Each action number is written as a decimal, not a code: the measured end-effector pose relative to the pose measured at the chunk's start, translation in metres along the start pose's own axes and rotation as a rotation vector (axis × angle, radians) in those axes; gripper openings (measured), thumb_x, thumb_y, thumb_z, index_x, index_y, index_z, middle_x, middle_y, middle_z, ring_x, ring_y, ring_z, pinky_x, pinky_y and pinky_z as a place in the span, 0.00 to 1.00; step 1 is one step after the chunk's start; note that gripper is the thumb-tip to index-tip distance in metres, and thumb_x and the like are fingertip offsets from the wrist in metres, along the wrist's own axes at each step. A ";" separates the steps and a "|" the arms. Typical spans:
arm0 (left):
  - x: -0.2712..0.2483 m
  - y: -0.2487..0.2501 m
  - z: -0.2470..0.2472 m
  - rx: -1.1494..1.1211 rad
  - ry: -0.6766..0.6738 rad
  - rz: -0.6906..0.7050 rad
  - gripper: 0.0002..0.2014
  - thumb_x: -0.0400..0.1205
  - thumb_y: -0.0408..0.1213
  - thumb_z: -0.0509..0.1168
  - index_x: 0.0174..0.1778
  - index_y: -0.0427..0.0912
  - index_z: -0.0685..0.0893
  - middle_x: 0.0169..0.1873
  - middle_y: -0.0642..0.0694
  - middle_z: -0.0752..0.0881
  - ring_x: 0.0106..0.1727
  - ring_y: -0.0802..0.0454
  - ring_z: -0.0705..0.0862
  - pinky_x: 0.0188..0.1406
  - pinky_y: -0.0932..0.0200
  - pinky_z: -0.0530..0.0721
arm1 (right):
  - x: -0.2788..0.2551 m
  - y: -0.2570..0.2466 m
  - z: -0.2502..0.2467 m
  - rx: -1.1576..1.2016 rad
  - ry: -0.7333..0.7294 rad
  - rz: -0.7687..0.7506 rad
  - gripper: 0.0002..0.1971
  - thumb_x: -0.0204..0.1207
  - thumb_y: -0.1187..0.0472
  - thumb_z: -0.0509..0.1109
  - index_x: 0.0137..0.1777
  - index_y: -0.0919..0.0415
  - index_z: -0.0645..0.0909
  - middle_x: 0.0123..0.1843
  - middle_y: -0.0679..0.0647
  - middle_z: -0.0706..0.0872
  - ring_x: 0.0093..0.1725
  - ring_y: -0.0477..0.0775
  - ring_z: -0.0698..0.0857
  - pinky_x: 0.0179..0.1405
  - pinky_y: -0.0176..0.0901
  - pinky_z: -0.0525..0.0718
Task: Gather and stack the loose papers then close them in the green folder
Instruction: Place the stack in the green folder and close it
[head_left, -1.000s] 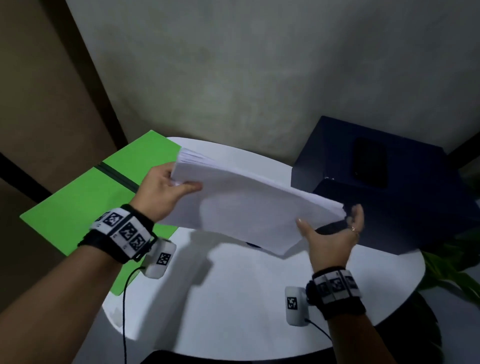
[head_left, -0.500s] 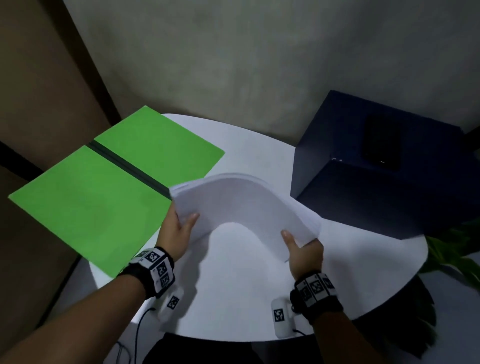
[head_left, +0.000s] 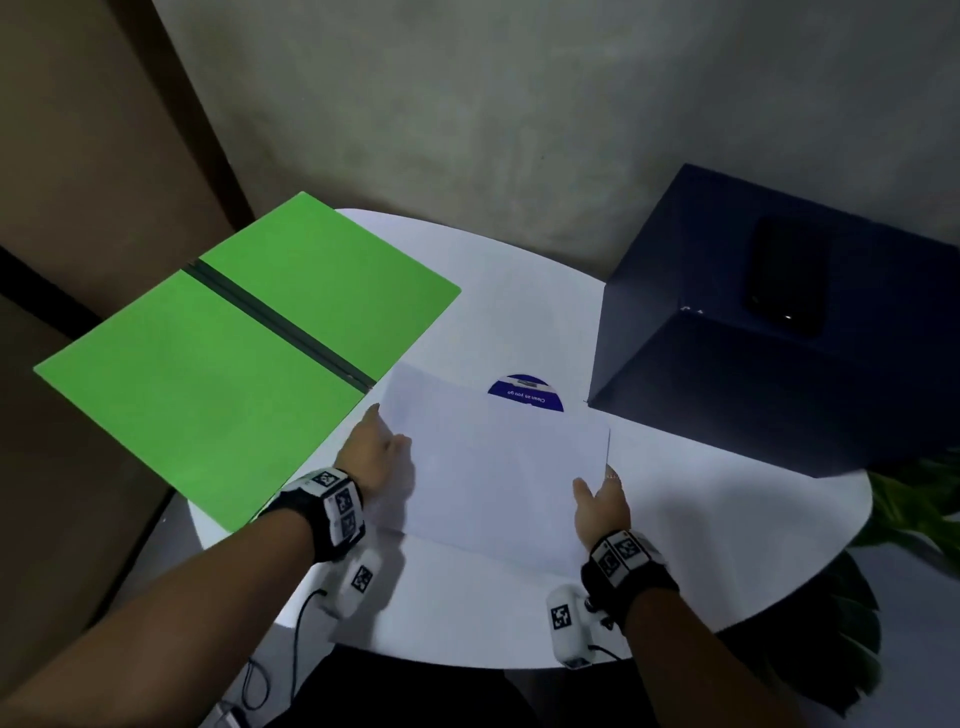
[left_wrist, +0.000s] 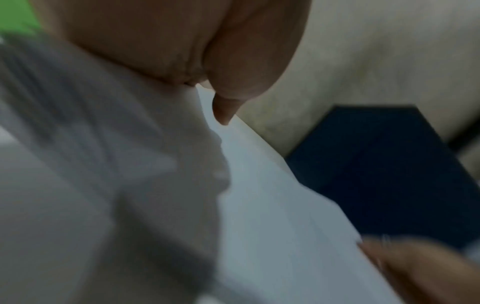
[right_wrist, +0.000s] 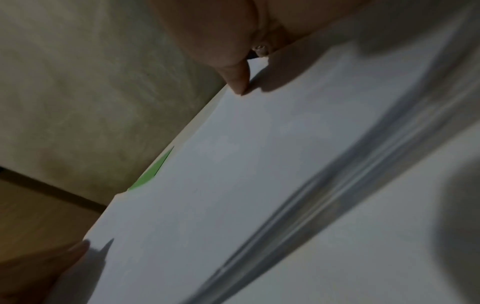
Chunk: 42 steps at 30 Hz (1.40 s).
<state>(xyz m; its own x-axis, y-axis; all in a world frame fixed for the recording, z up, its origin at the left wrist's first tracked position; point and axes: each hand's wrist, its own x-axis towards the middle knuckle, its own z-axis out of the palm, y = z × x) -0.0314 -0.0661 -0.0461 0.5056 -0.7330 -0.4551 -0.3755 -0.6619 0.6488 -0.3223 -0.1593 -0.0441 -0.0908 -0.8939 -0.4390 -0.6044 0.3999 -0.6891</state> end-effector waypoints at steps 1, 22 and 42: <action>-0.001 0.004 -0.003 -0.039 0.002 -0.018 0.29 0.74 0.52 0.57 0.66 0.36 0.74 0.36 0.48 0.87 0.34 0.50 0.85 0.34 0.57 0.83 | 0.002 0.002 0.000 0.002 0.002 0.012 0.18 0.82 0.65 0.64 0.72 0.67 0.75 0.66 0.61 0.84 0.66 0.64 0.82 0.59 0.40 0.73; -0.003 0.044 -0.120 -0.322 -0.145 0.442 0.13 0.77 0.26 0.72 0.57 0.35 0.84 0.54 0.50 0.90 0.55 0.58 0.87 0.56 0.72 0.79 | -0.017 -0.137 0.006 -0.423 -0.446 -0.552 0.29 0.81 0.48 0.68 0.79 0.59 0.69 0.74 0.52 0.79 0.73 0.49 0.77 0.75 0.42 0.71; 0.025 -0.115 -0.187 -0.320 0.628 -0.602 0.34 0.76 0.31 0.75 0.73 0.41 0.63 0.67 0.30 0.79 0.65 0.33 0.82 0.64 0.43 0.79 | -0.019 -0.163 0.022 0.095 -0.166 -0.572 0.02 0.81 0.62 0.70 0.48 0.54 0.83 0.46 0.46 0.89 0.51 0.55 0.88 0.57 0.44 0.85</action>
<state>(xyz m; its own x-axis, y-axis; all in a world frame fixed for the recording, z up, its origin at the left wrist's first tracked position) 0.1697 0.0210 -0.0187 0.9091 0.0020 -0.4165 0.2720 -0.7602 0.5901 -0.2048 -0.2028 0.0642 0.3573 -0.9319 -0.0620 -0.4467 -0.1122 -0.8876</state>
